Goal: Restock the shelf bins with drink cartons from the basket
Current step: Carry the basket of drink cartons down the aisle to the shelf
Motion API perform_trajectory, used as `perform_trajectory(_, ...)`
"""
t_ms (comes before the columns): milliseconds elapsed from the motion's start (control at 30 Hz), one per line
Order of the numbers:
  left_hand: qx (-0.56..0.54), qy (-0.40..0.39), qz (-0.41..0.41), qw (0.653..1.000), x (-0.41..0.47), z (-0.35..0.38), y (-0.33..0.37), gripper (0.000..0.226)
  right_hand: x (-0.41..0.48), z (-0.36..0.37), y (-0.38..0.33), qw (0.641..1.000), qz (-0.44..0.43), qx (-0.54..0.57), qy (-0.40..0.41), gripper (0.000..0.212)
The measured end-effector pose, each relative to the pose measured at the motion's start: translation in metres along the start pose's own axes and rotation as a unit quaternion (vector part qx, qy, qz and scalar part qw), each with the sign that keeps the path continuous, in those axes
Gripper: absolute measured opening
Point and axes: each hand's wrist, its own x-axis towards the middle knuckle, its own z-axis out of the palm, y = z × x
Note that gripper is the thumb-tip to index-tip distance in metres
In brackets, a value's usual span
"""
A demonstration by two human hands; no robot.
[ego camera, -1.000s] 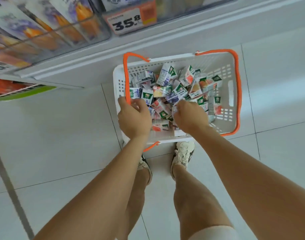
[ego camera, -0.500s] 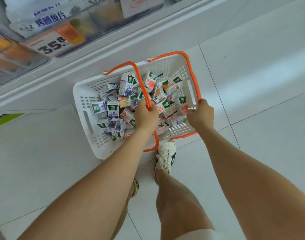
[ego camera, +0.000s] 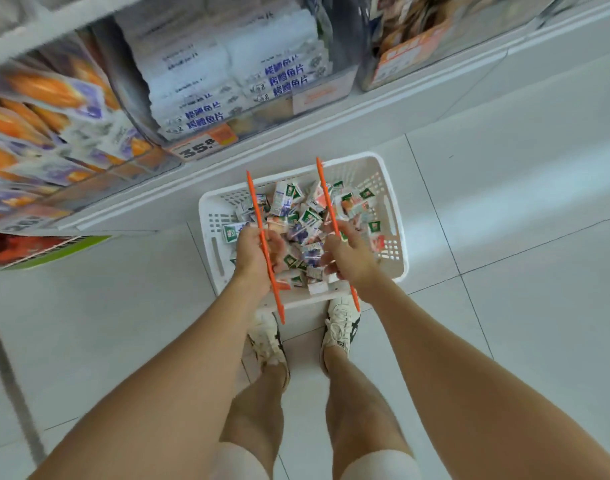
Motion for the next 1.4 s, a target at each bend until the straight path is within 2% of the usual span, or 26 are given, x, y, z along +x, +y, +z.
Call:
perform_trajectory(100, 0.043, 0.008, -0.016, 0.999, -0.02, -0.026, 0.018, 0.032, -0.023, -0.008, -0.015, 0.999, 0.025, 0.009, 0.028, 0.025)
perform_trajectory(200, 0.073, -0.02, -0.027, 0.997, -0.061, -0.025, 0.038, 0.04, -0.06, -0.017, -0.033, 0.999, 0.04, 0.02, 0.025, 0.021)
perform_trajectory(300, 0.1, -0.044, -0.021, 0.994, -0.123, -0.005, 0.053, 0.047, -0.116, -0.03, -0.047, 0.996, 0.055, 0.041, 0.049, 0.03)
perform_trajectory(533, 0.16, -0.105, -0.009, 0.982, -0.279, 0.063, 0.064, 0.042, -0.287, -0.083, -0.073, 0.978, 0.058, 0.159, 0.125, 0.036)
perform_trajectory(733, 0.249, -0.175, 0.003, 0.953, -0.404, 0.167, 0.059, 0.044, -0.413, -0.158, -0.096, 0.933, 0.043, 0.312, 0.173, 0.036)
perform_trajectory(900, 0.308, -0.233, 0.015, 0.922, -0.476, 0.266, 0.05, 0.044, -0.467, -0.244, -0.104, 0.899, 0.014, 0.386, 0.205, 0.041)
perform_trajectory(1033, 0.31, -0.289, 0.003, 0.906, -0.507, 0.358, 0.04, 0.038, -0.488, -0.327, -0.116, 0.882, -0.021, 0.406, 0.238, 0.042)
perform_trajectory(1133, 0.311, -0.325, 0.001, 0.893, -0.521, 0.439, 0.028, 0.042, -0.493, -0.399, -0.132, 0.871, -0.038, 0.41, 0.268, 0.039)
perform_trajectory(1400, 0.34, -0.378, -0.005, 0.861, -0.514, 0.668, 0.004, 0.04, -0.471, -0.609, -0.193, 0.83, -0.005, 0.409, 0.379, 0.032)
